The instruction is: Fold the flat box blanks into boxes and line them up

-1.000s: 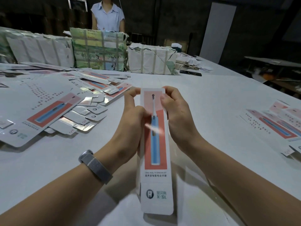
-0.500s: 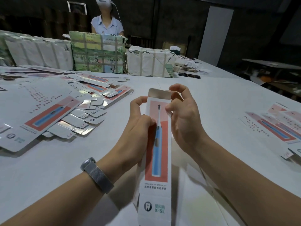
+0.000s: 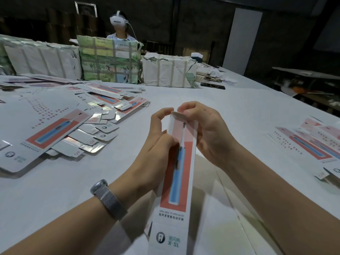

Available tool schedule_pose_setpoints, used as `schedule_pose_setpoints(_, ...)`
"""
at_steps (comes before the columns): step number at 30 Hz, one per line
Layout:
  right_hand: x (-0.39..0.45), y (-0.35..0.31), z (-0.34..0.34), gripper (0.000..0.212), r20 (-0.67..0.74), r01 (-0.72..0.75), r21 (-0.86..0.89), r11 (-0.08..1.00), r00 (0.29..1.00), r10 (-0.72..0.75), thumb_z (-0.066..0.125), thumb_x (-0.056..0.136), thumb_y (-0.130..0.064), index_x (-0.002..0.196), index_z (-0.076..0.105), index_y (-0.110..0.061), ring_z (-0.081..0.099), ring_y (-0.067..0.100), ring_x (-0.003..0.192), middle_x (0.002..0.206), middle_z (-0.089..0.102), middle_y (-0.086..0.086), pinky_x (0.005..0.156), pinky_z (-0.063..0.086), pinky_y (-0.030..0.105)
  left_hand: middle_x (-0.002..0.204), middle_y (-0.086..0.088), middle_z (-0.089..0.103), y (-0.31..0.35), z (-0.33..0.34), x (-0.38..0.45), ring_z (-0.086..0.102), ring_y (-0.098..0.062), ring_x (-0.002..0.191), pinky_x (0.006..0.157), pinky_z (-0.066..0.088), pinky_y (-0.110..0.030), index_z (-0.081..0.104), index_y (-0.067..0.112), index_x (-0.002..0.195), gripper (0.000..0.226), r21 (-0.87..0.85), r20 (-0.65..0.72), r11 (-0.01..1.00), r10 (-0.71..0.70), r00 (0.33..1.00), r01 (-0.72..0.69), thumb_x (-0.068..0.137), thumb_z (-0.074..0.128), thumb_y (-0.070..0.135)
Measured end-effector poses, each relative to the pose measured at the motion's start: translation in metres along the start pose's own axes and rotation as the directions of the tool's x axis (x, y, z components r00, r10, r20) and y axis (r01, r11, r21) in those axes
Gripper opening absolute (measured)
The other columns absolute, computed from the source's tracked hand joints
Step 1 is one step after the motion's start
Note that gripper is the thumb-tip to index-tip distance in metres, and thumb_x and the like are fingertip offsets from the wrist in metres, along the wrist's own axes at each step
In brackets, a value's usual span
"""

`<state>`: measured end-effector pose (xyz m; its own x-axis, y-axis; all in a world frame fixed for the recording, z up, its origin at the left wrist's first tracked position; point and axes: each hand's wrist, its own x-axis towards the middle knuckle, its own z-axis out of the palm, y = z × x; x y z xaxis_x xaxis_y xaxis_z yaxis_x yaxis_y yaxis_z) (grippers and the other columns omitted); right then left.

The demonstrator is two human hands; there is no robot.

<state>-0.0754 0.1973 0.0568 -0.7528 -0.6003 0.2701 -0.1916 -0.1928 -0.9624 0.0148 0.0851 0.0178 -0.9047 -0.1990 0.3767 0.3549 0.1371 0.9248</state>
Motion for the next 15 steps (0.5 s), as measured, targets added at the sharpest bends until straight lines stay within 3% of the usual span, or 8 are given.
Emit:
schedule_pose_setpoints(7,-0.0001,-0.0032,0.0025,0.018,-0.107,0.04,-0.09,0.995,0.993,-0.05,0.058,0.07,-0.015,0.07,0.076,-0.016,0.059,0.019,0.067,0.071,0.067,0.004,0.069,0.047,0.038,0.087,-0.006,0.069,-0.0013,-0.0012,0.0004,0.072,-0.029,0.07,0.067,0.063,-0.037,0.035,0.072,0.111,0.047,-0.033,0.032,0.999,-0.01,0.999,0.011,0.084,0.041,0.033)
schedule_pose_setpoints(11,0.0,-0.0055,0.0013,0.021,-0.174,0.034,-0.112,0.993,0.983,-0.053,0.055,0.07,-0.018,0.066,0.076,-0.019,0.056,0.016,0.067,0.071,0.068,0.001,0.067,0.043,0.036,0.087,0.0,0.07,-0.0014,-0.0005,-0.0003,0.072,-0.031,0.071,0.067,0.063,-0.037,0.036,0.07,0.114,0.048,-0.045,0.061,0.999,-0.006,0.998,0.008,0.084,0.041,0.033)
schedule_pose_setpoints(15,0.0004,-0.009,-0.0028,0.023,-0.135,0.04,-0.144,0.989,0.989,-0.06,0.055,0.07,-0.018,0.065,0.077,-0.021,0.051,0.02,0.072,0.07,0.065,0.004,0.069,0.04,0.036,0.086,0.004,0.071,0.0002,-0.0021,0.0,0.071,-0.023,0.066,0.062,0.058,-0.028,0.037,0.069,0.113,0.05,-0.049,0.069,0.998,0.028,0.997,-0.024,0.081,0.042,0.031)
